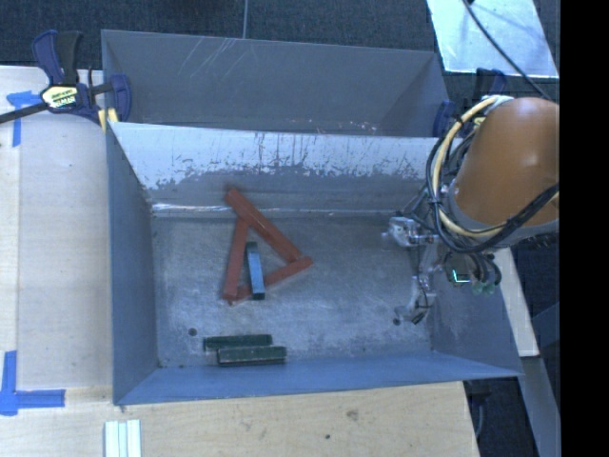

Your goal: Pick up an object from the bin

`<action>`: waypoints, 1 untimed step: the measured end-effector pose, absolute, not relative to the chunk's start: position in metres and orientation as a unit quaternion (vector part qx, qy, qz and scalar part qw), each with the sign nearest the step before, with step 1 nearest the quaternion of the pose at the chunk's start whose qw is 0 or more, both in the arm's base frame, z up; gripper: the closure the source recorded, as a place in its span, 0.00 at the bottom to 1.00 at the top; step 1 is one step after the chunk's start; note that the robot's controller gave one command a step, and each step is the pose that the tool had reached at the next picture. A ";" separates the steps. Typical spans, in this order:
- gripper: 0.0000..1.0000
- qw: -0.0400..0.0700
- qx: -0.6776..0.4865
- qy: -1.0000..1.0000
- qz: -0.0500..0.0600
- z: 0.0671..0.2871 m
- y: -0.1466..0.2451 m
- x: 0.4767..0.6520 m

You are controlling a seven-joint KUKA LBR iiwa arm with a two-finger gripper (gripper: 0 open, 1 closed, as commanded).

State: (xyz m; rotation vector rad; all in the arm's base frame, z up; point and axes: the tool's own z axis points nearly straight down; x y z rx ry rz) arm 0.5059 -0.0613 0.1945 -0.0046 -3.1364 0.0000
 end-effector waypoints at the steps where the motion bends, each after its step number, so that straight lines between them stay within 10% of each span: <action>1: 0.00 -0.001 0.097 -0.995 -0.001 0.108 0.005 0.565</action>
Offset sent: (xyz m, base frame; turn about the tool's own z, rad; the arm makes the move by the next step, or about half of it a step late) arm 0.0589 0.0640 -0.0840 -0.1956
